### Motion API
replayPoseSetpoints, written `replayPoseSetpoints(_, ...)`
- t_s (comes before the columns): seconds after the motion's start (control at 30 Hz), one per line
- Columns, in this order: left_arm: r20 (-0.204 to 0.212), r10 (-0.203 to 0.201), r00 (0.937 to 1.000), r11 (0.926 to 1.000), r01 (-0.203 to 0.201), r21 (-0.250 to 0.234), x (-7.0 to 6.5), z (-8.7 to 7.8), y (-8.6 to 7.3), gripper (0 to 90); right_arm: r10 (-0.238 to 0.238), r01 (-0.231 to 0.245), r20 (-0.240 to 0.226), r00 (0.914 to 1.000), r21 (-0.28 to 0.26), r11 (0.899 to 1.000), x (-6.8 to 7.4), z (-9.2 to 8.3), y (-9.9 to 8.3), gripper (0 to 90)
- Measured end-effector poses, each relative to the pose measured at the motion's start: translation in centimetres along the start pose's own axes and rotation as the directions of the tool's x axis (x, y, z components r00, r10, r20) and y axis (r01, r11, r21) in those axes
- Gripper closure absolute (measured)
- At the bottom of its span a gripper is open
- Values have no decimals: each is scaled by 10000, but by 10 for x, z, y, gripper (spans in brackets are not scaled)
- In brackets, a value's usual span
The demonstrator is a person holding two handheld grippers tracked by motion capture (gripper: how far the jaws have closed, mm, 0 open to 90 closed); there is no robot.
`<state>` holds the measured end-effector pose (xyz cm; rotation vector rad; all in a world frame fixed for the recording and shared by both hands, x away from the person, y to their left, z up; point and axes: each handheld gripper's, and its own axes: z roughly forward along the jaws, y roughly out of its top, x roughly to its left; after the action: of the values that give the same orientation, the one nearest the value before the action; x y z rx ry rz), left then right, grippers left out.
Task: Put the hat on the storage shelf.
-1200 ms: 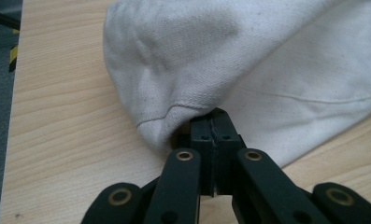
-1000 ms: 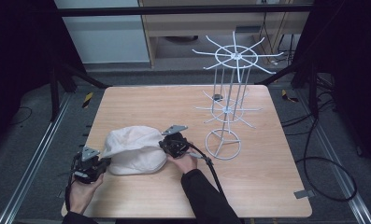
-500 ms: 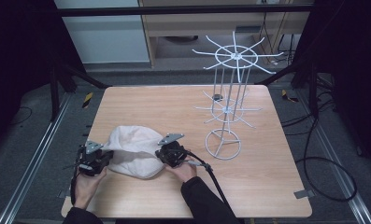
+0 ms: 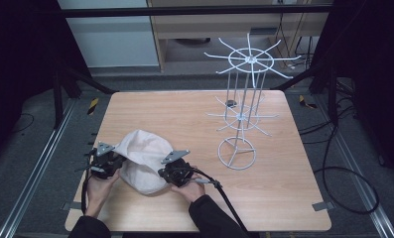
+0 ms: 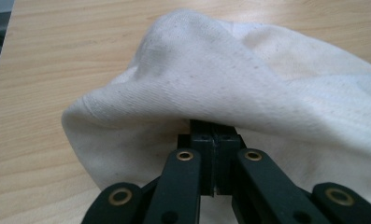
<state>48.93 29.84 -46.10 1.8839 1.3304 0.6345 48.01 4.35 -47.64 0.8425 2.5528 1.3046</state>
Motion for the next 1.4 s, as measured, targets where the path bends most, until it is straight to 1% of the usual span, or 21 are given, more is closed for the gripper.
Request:
replayPoseSetpoints(0.1, -27, -41, 10000, 9999, 40, -147, -2, 3, 3, 894, 10, -12, -196, 9998, -76, 10000, 6, 3, 1, 900)
replayPoseSetpoints(0.17, 3, -76, 10000, 9999, 76, -140, -2, 5, 3, 894, 88, -91, -295, 9995, -103, 9999, 9, 6, 1, 900)
replayPoseSetpoints(0.2, 17, -84, 10000, 9999, 85, -120, -2, 6, 3, 893, 21, -26, -314, 9995, -142, 9999, 10, 8, 2, 900)
replayPoseSetpoints(0.23, -6, -30, 10000, 10000, 30, -94, -3, 5, 3, 894, 50, -54, -301, 9995, -158, 9999, 12, 8, 2, 900)
replayPoseSetpoints(0.33, 22, -57, 10000, 9999, 57, -112, -3, 1, 1, 894, 81, -88, -252, 9997, -271, 9996, 12, 7, 2, 900)
replayPoseSetpoints(0.4, -28, 52, 10000, 10000, -52, -82, -3, -4, -2, 893, 80, -82, -44, 10000, -499, 9987, 9, 3, 3, 900)
replayPoseSetpoints(0.43, -66, 127, 9999, 9999, -127, -31, -3, -8, -3, 894, 165, -163, 34, 9999, -650, 9978, 6, 0, 4, 900)
replayPoseSetpoints(0.47, -52, 78, 10000, 10000, -78, 30, -4, -11, -6, 894, 278, -265, 150, 9995, -813, 9963, 3, -3, 4, 900)
replayPoseSetpoints(0.57, -22, 260, 9997, 9994, -259, 208, -6, -22, -14, 894, 646, -556, 709, 9954, -1223, 9909, -12, -7, 6, 900)
replayPoseSetpoints(0.6, -12, 243, 9997, 9994, -243, 245, -8, -26, -17, 893, 724, -603, 895, 9934, -1304, 9896, -16, -6, 6, 900)
replayPoseSetpoints(0.63, -5, 254, 9997, 9994, -254, 253, -10, -29, -20, 893, 893, -735, 1169, 9891, -1334, 9883, -23, -4, 6, 900)
replayPoseSetpoints(0.67, -7, 302, 9995, 9990, -302, 343, -11, -32, -23, 893, 986, -809, 1312, 9864, -1337, 9877, -28, -2, 6, 900)
replayPoseSetpoints(0.77, -14, 473, 9989, 9957, -470, 800, -18, -36, -33, 894, 1020, -783, 1797, 9784, -1347, 9878, -38, 5, 7, 900)
replayPoseSetpoints(0.8, 9, 591, 9983, 9935, -589, 973, -20, -36, -35, 893, 944, -710, 1833, 9785, -1302, 9889, -40, 8, 7, 900)
replayPoseSetpoints(0.87, 40, 556, 9984, 9910, -557, 1217, -23, -33, -38, 894, 884, -670, 1939, 9770, -1144, 9912, -43, 11, 7, 900)
replayPoseSetpoints(0.97, 121, 709, 9974, 9872, -719, 1426, -27, -24, -38, 894, 641, -515, 1936, 9790, -690, 9963, -44, 14, 4, 900)
replayPoseSetpoints(1.03, 129, 822, 9965, 9850, -832, 1510, -29, -19, -36, 893, 673, -582, 1769, 9819, -562, 9967, -42, 12, 1, 900)
replayPoseSetpoints(1.1, 72, 858, 9963, 9855, -859, 1466, -30, -17, -34, 894, 543, -485, 1624, 9852, -395, 9980, -41, 10, 0, 900)
replayPoseSetpoints(1.13, 51, 834, 9965, 9867, -833, 1400, -30, -16, -33, 894, 468, -428, 1602, 9860, -286, 9987, -40, 8, -1, 900)
replayPoseSetpoints(1.2, 19, 722, 9974, 9885, -718, 1330, -29, -13, -30, 894, 389, -374, 1352, 9901, -136, 9992, -39, 5, -4, 900)
replayPoseSetpoints(1.4, -100, 464, 9989, 9915, -448, 1223, -21, -3, -23, 894, 224, -226, 888, 9958, 6, 9997, -28, -1, -12, 900)
